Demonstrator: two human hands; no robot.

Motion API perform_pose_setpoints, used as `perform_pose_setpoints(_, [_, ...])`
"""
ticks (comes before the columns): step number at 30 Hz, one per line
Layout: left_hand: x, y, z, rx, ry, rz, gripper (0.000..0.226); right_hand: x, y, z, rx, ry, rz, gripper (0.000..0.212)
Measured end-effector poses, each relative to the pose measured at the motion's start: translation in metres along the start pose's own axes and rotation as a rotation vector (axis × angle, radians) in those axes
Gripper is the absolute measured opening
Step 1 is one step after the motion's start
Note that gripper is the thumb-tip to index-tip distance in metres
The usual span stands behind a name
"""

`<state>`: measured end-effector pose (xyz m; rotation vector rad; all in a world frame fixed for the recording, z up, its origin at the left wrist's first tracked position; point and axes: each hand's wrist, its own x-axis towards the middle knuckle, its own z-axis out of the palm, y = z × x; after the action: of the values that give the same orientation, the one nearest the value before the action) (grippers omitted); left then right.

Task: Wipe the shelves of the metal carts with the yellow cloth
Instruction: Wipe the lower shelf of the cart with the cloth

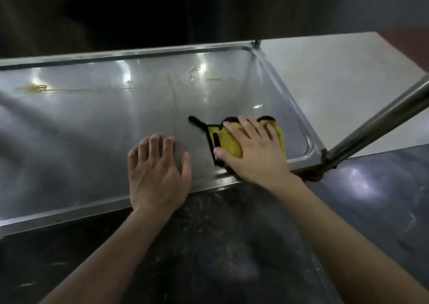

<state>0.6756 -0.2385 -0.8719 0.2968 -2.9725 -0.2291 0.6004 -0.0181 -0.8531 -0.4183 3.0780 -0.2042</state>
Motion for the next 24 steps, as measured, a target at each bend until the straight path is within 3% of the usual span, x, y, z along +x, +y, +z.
perform_pose_setpoints(3, [-0.001, 0.002, 0.003, 0.023, -0.01, -0.006, 0.055, -0.02, 0.004, 0.006, -0.027, -0.01, -0.044, 0.086])
perform_pose_setpoints(8, [0.0, 0.002, 0.002, 0.031, -0.001, -0.016, 0.057, 0.15, 0.003, -0.009, -0.015, -0.023, 0.038, 0.083])
perform_pose_setpoints(10, [0.001, 0.002, 0.001, 0.022, -0.005, -0.023, 0.056, 0.169, 0.0, -0.006, -0.019, -0.035, 0.112, 0.083])
perform_pose_setpoints(18, [0.0, 0.003, 0.001, 0.018, -0.004, -0.012, 0.057, -0.02, 0.002, 0.014, -0.029, 0.084, -0.016, 0.079])
perform_pose_setpoints(24, [0.003, 0.004, 0.0, 0.017, 0.0, -0.01, 0.057, 0.17, -0.002, -0.004, 0.016, -0.021, 0.082, 0.08])
